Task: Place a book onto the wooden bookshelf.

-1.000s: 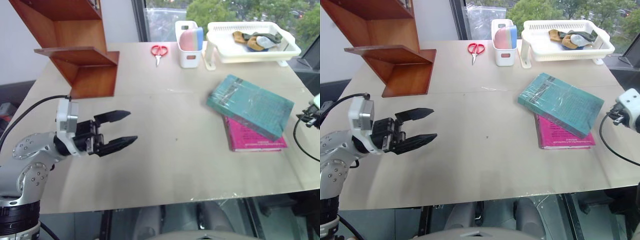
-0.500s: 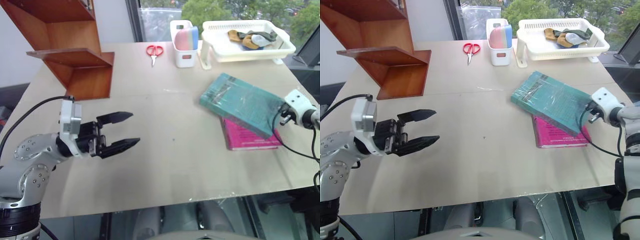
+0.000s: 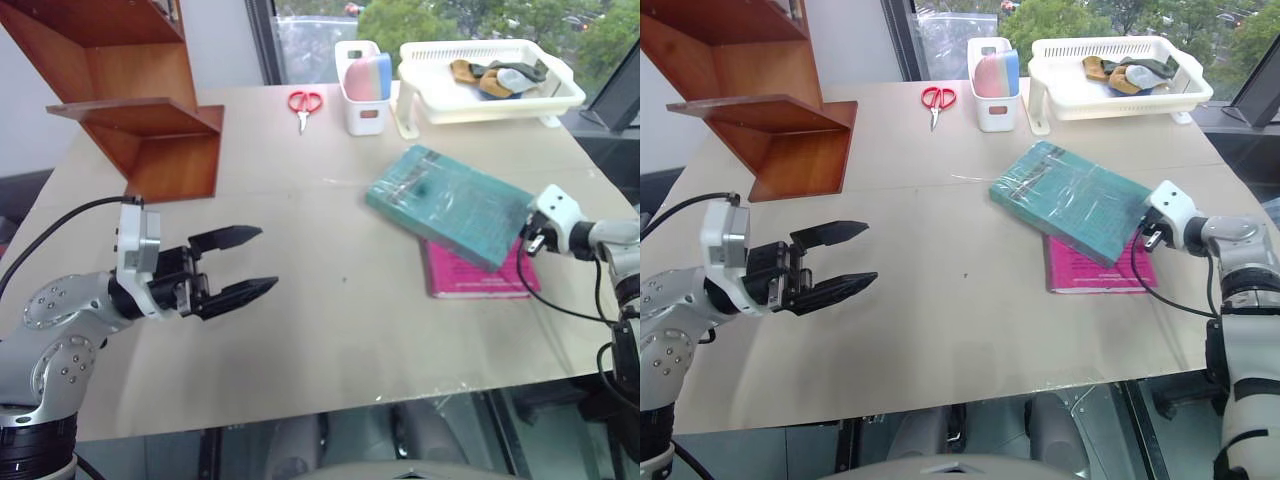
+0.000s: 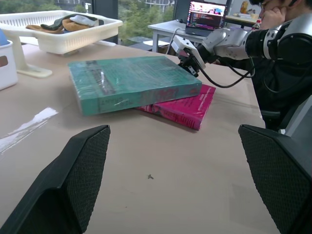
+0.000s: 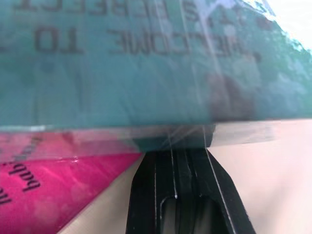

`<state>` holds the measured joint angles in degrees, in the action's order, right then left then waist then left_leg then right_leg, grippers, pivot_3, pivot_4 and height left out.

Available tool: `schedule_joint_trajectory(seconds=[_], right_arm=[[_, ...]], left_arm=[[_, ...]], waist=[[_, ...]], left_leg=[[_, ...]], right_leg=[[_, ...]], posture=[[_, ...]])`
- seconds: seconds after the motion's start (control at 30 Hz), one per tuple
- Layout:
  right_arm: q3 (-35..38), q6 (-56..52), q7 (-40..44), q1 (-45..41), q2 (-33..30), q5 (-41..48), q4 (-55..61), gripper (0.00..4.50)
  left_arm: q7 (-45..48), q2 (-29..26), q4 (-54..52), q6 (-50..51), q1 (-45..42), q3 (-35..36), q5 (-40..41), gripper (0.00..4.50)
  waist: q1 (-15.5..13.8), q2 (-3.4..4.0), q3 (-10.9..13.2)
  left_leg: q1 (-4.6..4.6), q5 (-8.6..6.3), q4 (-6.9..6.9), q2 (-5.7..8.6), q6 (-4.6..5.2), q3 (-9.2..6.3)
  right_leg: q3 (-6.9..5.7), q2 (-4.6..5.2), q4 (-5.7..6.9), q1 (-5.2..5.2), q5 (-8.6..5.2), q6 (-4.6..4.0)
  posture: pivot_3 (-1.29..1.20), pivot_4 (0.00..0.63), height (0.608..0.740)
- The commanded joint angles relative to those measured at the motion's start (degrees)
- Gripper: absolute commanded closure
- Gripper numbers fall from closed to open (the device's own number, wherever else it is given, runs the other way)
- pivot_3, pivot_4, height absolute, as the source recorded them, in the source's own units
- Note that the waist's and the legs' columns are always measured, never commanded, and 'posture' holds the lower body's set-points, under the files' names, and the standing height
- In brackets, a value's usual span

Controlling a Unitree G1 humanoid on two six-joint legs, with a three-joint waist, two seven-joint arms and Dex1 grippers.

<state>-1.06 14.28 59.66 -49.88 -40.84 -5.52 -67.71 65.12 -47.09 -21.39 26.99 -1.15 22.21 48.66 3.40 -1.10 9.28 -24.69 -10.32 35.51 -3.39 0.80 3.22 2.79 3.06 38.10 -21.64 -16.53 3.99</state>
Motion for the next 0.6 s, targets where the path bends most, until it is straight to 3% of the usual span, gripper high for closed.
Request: schedule_joint_trajectory(seconds=[0.03, 0.6], right_arm=[[0.2, 0.3, 2.3, 1.1, 2.0, 1.7, 3.1, 4.46], [0.0, -2.3, 5.3, 6.8, 9.7, 6.7, 14.7, 4.46]], left_arm=[[0.2, -0.2, -1.4, -0.8, -0.3, 1.5, 0.7, 0.00], [-0.5, 0.0, -1.5, -1.8, 1.0, 1.6, -1.5, 0.00]], waist=[[0.2, 0.00, 0.0], [0.6, 0.00, 0.0]], left_leg=[[0.00, 0.00, 0.00, 0.00, 0.00, 0.00], [0.02, 0.00, 0.00, -0.02, 0.00, -0.01]], right_leg=[[0.00, 0.00, 0.00, 0.00, 0.00, 0.00], [0.00, -0.02, 0.04, 0.00, 0.00, 0.00]], posture=[[0.00, 0.150, 0.740], [0.00, 0.150, 0.740]])
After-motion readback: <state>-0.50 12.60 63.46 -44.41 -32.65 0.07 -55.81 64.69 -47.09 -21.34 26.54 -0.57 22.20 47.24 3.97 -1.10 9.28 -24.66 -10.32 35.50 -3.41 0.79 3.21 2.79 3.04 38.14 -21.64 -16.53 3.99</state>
